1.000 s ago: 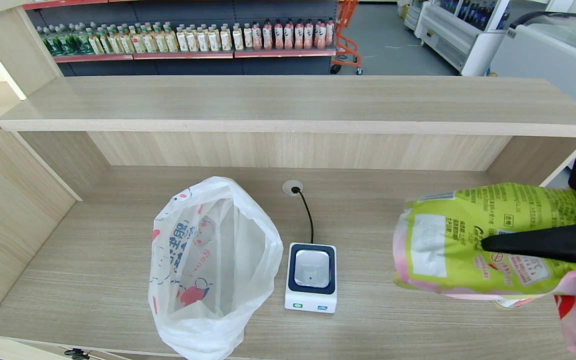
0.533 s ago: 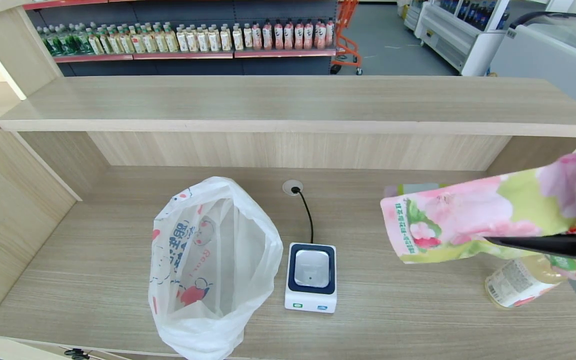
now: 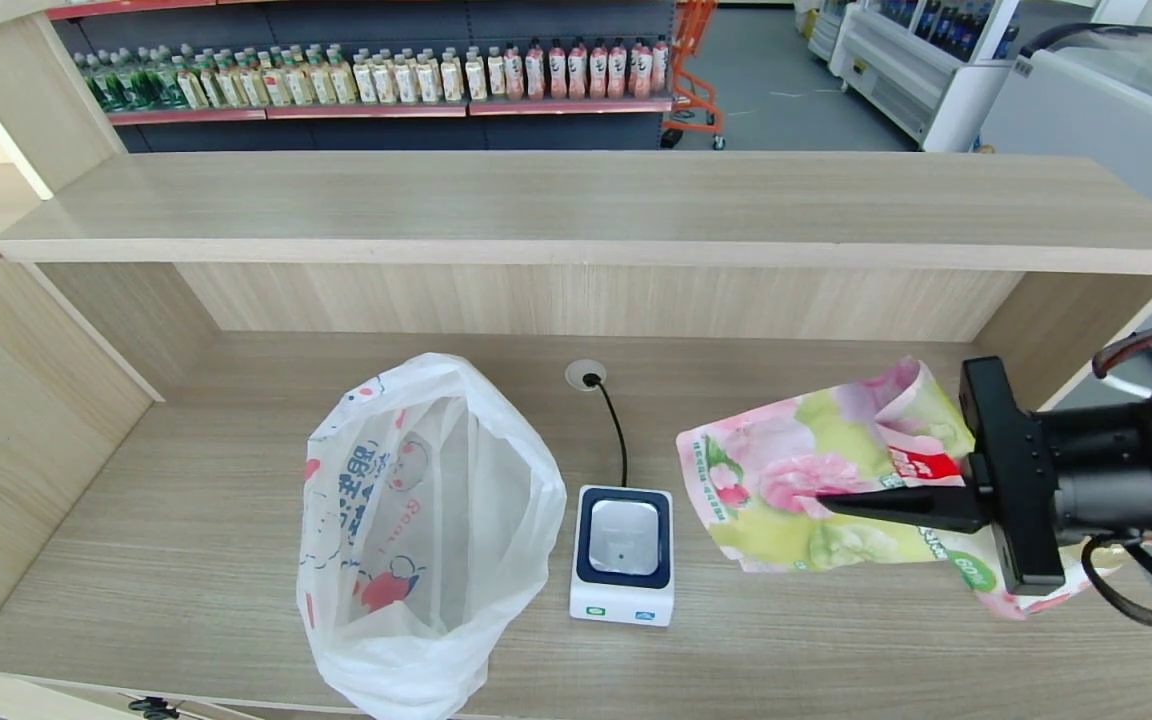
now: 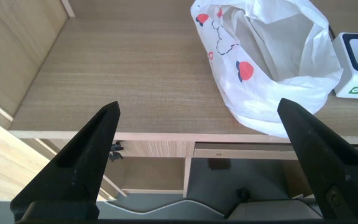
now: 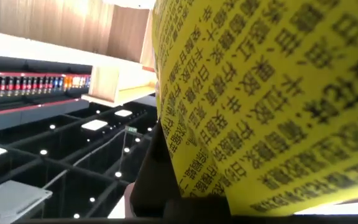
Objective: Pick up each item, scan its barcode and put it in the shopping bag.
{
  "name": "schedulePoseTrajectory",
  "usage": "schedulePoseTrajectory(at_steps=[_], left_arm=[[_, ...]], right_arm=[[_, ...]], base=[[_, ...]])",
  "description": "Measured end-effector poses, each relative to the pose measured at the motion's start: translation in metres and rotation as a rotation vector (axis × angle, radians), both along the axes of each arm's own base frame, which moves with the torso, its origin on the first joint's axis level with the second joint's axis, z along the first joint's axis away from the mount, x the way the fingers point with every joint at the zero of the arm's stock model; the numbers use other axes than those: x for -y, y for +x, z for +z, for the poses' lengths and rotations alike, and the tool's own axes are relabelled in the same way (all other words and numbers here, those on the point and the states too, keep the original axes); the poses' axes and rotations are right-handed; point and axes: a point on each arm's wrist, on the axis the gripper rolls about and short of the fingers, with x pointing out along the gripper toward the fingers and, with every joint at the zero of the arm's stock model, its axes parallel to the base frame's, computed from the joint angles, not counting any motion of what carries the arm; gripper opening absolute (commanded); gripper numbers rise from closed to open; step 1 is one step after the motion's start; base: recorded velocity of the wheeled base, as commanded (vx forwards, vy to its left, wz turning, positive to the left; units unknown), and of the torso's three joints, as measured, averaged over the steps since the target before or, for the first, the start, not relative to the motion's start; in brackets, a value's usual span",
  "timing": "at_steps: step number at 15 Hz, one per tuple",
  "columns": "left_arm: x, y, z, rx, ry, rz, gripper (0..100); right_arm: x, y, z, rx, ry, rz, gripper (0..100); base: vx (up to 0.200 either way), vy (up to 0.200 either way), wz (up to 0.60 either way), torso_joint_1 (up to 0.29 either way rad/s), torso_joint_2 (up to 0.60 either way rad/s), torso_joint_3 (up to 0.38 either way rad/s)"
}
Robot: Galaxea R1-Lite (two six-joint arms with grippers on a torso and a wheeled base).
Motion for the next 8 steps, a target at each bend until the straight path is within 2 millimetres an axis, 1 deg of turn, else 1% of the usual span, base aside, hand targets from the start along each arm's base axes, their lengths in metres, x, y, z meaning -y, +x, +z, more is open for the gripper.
schedulePoseTrajectory(at_steps=[5, 8], left_arm=[[0.0, 0.0, 0.0, 0.0, 0.0, 0.0, 100], [0.0, 0.0, 0.0, 0.0, 0.0, 0.0, 100]], right_arm=[[-0.006, 0.011, -0.023, -0.113, -0.027, -0.009, 0], [-0.01, 0.02, -0.032, -0.143, -0.038, -0.012, 0]], base=[[0.0, 0.0, 0.0, 0.0, 0.0, 0.0], [0.0, 0.0, 0.0, 0.0, 0.0, 0.0]])
